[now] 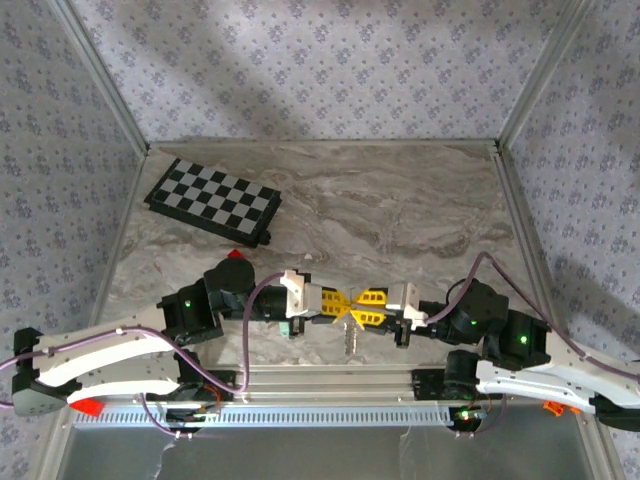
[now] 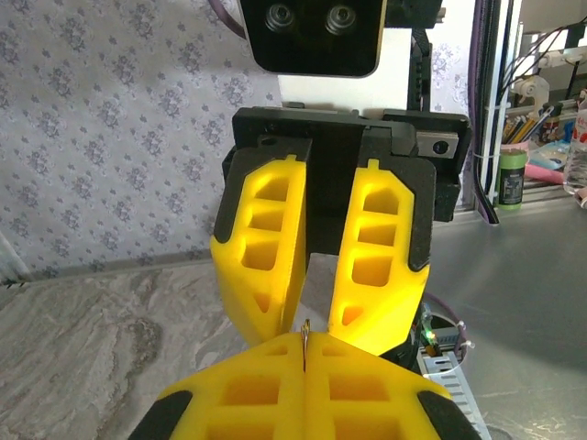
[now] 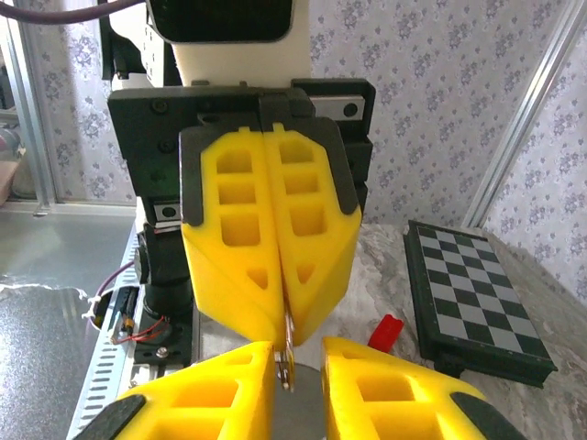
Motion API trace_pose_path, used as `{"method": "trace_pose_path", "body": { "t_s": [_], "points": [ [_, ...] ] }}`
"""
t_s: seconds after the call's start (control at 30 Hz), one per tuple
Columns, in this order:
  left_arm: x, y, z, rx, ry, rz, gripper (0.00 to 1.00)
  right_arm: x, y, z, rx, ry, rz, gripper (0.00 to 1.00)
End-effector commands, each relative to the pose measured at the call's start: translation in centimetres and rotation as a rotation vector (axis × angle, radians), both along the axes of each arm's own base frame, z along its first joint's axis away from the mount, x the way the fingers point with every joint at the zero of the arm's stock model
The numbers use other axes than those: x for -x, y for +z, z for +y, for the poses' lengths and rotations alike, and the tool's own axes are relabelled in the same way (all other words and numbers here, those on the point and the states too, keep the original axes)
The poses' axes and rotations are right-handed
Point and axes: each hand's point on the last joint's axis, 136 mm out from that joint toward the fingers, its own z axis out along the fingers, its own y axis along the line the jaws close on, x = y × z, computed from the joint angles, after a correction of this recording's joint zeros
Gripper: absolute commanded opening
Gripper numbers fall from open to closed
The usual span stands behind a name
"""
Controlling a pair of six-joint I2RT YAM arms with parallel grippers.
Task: Put the keys on the keyring
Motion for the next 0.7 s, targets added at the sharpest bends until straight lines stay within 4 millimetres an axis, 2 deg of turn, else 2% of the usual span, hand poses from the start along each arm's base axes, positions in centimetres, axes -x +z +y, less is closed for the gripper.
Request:
{"method": "trace_pose_path", "body": {
  "t_s": [0.0, 0.1, 0.17, 0.3, 0.43, 0.5, 0.57, 0.67],
  "points": [
    [0.3, 2.5, 0.2, 0.07, -0.022, -0.03, 0.0, 0.3, 1.0, 0.0, -0.053, 0.02, 0.009, 0.2],
    [0.4, 2.6, 0.2, 0.073, -0.024, -0.031, 0.0, 0.1, 0.8, 0.0, -0.04, 0.009, 0.012, 0.12],
    [0.3, 2.5, 0.2, 0.069, -0.018, -0.032, 0.0, -0.2, 0.9, -0.1, -0.037, -0.01, 0.008, 0.01],
    [-0.7, 1.9, 0.2, 0.017, 0.038, -0.042, 0.0, -1.3, 1.0, -0.7, -0.005, -0.083, 0.007, 0.0],
    [-2.9, 0.2, 0.9, -0.127, 0.164, -0.079, 0.24, -3.3, -0.1, -1.4, 0.142, -0.201, 0.006, 0.0],
    [-3.9, -0.7, 1.5, -0.208, 0.218, -0.091, 0.33, -4.2, -0.6, -1.5, 0.214, -0.251, 0.003, 0.0],
    [-4.5, -1.8, 2.1, -0.298, 0.256, -0.095, 0.39, -5.0, -1.2, -1.4, 0.295, -0.29, 0.002, 0.0],
    [-4.6, -2.3, 2.5, -0.356, 0.265, -0.08, 0.4, -5.7, -2.2, -1.2, 0.391, -0.318, 0.002, 0.0]
  ]
}}
